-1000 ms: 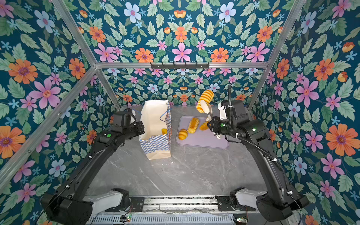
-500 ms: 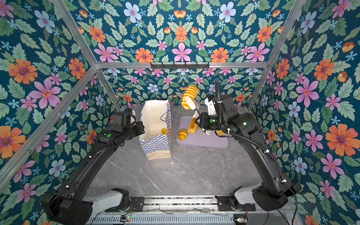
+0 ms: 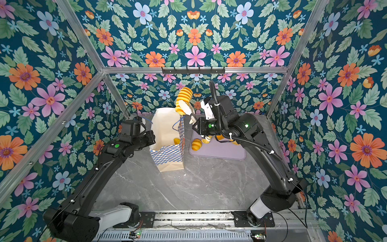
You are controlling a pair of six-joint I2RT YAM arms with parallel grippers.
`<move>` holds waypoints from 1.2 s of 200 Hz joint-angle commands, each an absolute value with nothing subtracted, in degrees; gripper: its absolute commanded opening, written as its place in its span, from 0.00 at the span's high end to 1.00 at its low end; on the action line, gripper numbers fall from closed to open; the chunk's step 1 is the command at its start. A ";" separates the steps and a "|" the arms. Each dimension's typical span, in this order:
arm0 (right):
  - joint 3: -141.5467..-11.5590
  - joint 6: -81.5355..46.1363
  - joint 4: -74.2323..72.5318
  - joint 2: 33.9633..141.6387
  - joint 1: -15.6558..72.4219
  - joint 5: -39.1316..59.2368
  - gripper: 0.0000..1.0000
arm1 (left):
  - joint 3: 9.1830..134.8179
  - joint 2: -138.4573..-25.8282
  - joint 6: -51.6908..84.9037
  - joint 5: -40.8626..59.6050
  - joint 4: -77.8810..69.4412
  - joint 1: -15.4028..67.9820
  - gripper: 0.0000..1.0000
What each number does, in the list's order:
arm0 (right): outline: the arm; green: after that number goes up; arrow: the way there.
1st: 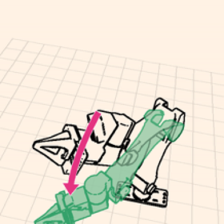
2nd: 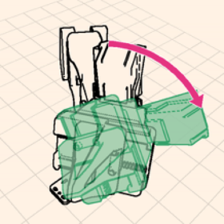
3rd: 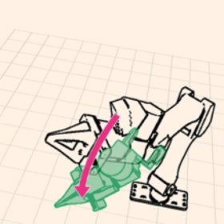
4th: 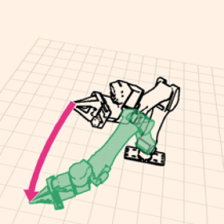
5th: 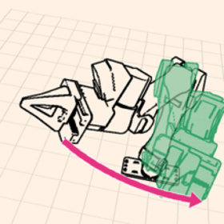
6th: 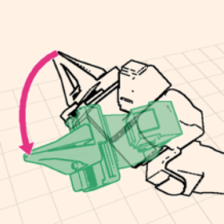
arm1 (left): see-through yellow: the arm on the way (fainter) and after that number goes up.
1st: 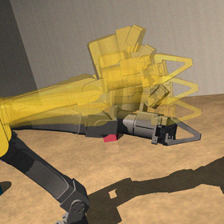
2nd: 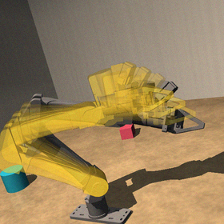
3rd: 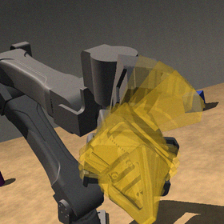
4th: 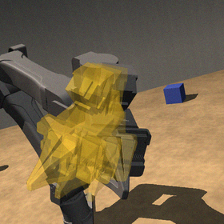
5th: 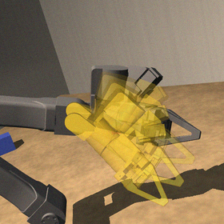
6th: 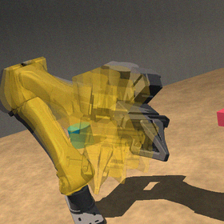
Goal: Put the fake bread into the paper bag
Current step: 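Lift the ridged striped bread and carry it toward the bag, then lower the ridged striped bread into the bag and open the tongs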
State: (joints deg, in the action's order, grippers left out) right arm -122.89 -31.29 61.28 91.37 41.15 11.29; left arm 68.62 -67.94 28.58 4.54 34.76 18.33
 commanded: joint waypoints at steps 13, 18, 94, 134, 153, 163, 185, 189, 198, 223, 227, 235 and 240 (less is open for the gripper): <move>-130.70 -29.81 63.59 97.51 43.78 9.94 0.75 | 68.64 -67.68 28.99 4.75 34.23 18.28 0.96; -131.90 -29.73 64.03 98.47 44.13 9.93 0.75 | 68.64 -67.71 28.94 4.75 34.20 18.28 0.95; -142.03 -29.88 67.64 107.34 47.50 10.57 0.75 | 68.78 -67.46 28.89 4.81 34.54 18.33 0.95; -141.80 -30.26 68.64 108.84 48.07 9.86 0.74 | 68.75 -67.26 28.87 4.77 34.54 18.35 0.95; -140.37 -30.28 68.54 108.93 48.11 9.75 0.72 | 68.64 -67.18 28.92 4.76 34.54 18.29 0.95; -139.89 -30.18 68.94 109.19 48.07 9.67 0.72 | 68.65 -67.17 28.85 4.77 34.54 18.28 0.95; -139.59 -30.06 70.87 110.36 48.12 8.98 0.72 | 68.65 -67.09 28.91 4.75 34.54 18.30 0.95; -139.45 -30.04 71.00 110.43 48.16 8.97 0.72 | 68.64 -67.09 28.87 4.75 34.54 18.28 0.95; -138.88 -29.95 71.24 110.59 48.15 8.94 0.72 | 68.66 -67.06 28.89 4.75 34.55 18.24 0.95; -136.51 -29.85 71.05 110.40 48.14 8.70 0.72 | 68.65 -66.99 28.91 4.71 34.63 18.28 0.95; -136.07 -29.86 70.91 110.22 48.14 8.65 0.72 | 68.69 -66.94 28.91 4.58 34.63 18.28 0.95; -135.05 -29.84 70.67 109.89 48.15 8.70 0.72 | 68.66 -66.82 28.91 4.55 34.71 18.28 0.95; -134.38 -29.85 70.54 109.86 48.19 8.78 0.71 | 68.56 -66.87 28.92 4.53 34.72 18.28 0.95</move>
